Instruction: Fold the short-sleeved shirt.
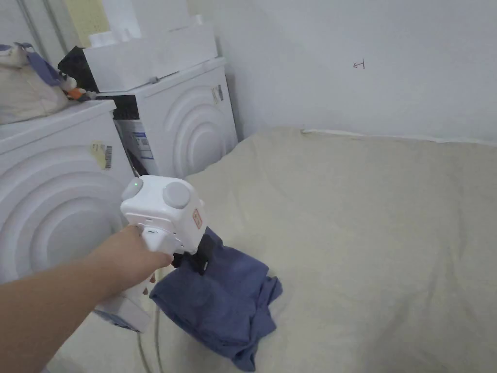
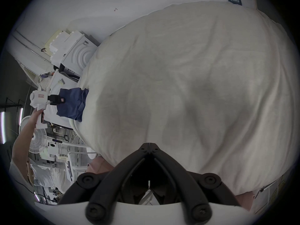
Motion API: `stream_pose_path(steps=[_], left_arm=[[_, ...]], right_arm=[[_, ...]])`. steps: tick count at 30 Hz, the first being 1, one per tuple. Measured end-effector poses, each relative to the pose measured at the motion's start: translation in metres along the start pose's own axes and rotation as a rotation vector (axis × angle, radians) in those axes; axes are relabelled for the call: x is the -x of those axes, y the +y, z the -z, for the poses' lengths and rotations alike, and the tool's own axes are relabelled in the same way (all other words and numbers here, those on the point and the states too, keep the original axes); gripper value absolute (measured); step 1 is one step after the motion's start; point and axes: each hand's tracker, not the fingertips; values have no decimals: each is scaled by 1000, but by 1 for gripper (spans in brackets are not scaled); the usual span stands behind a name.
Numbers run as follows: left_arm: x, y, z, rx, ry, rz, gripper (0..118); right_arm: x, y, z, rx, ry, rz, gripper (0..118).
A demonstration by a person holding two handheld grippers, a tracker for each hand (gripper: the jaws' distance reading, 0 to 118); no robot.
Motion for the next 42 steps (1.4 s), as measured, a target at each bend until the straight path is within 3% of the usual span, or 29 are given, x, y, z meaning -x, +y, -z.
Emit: stream_pose_path(steps=[2,5,6,13,14,15,17,18,22,26,28,31,34,37,42], left_arm=[[16,2,6,-3,14,-4,36],[33,-1,12,-27,79,-37,88],[37,-2,13,-21,81,-40,99],[43,-18,-13,-71,39,-161,98],[40,-20,-18,-73,11,-166,94],[35,-23,-24,-68,-33,-170,71],[15,-31,-40,-112,-149,-172,6],[2,-35,-48,-130,-170,-155,2],[-69,-61,-85,-239,-293,-65,2],[-139,-101,-138,-465,-544,-34,1],[-161,-125,-168,-630,-723,-82,0],[-193,-160,-208,-809,-840,-156,0],[-223,-200,-242,-987,-764,-103,0],[-248,-244,-260,-1157,-616,-61,0],[-275,-295,-247,-1310,-439,-49,0]], right_arm=[[10,4,5,0,-4,-18,0],[18,7,9,2,-6,-30,0],[18,7,9,4,-3,-31,0],[16,-2,2,-6,8,-23,0],[14,-3,-3,-25,11,-20,0],[12,-3,-10,-47,8,-20,0],[8,-2,-28,-105,-11,-28,0],[5,-2,-37,-126,-23,-32,0],[-4,-5,-82,-250,-65,-31,0],[1,-16,-136,-444,-172,-131,0],[9,-26,-162,-572,-189,-173,0],[23,-46,-194,-757,-181,-217,0],[39,-70,-219,-932,-228,-291,0],[51,-104,-232,-1143,-346,-384,0],[49,-139,-219,-1298,-483,-378,0]])
